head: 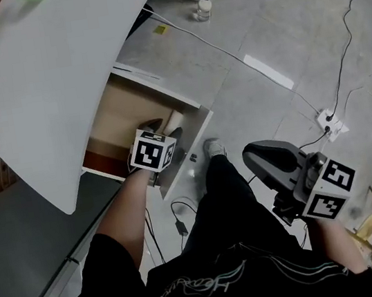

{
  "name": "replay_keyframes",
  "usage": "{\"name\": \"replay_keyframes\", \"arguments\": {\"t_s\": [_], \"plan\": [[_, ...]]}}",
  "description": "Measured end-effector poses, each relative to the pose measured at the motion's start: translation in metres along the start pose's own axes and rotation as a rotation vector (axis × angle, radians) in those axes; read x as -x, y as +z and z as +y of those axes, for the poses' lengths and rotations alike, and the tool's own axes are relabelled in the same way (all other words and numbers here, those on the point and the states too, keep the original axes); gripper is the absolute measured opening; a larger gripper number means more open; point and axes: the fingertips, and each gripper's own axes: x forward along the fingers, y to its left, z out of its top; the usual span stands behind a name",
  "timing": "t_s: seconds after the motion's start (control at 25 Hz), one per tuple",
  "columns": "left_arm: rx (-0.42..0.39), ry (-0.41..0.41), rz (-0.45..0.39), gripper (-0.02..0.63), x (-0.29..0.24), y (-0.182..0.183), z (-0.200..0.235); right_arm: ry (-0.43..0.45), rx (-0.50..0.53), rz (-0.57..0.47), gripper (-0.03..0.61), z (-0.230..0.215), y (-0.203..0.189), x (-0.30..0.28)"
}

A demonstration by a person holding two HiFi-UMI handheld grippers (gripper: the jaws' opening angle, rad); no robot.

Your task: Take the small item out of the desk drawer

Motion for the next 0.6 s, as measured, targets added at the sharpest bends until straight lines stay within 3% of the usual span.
{"name": "replay_keyframes", "arguments": {"t_s": [0.36,0.6], "plan": [[-0.054,-0.039,0.07,0.245,-0.031,-0.017,0.011,-0.008,-0.062,0.017,0.055,-0.027,-0.022,-0.008],[-0.058,-0.049,0.098,0.197,-0.044,-0.02,0.017,-0.032,-0.08,0.022,0.055,-0.037,-0.026,-0.011]]}}
